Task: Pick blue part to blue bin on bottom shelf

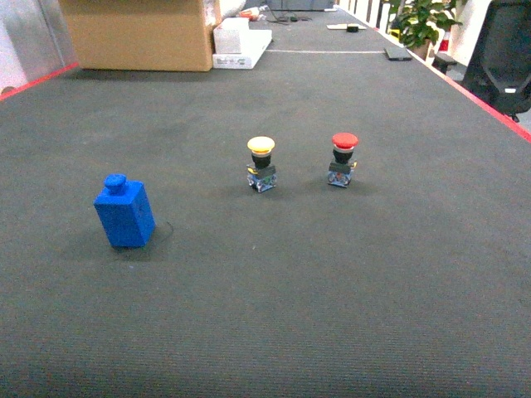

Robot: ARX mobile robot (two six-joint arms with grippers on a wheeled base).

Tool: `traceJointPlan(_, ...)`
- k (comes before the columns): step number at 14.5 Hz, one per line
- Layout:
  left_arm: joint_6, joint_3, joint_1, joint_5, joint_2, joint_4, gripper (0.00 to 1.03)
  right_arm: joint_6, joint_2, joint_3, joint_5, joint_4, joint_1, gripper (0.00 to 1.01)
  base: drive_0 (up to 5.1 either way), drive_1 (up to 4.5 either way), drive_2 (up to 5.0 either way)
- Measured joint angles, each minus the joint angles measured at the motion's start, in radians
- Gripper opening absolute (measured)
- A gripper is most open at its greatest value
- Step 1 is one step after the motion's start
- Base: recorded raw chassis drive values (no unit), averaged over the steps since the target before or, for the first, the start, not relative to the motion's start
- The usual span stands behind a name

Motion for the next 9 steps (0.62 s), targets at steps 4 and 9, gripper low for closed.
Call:
traceJointPlan(4,-0.03,0.029,-0.026,-0.069,0.026,-0.109,0.98,0.0,0.0,0.0,0.0,0.0,0.0,0.98,0.0,0.0,0.0)
traceJointPlan(9,-0.153,0.14,-0.031,0.035,1.017,0.661,0.98,0.0,0.0,0.0,0.0,0.0,0.0,0.98,0.0,0.0,0.0)
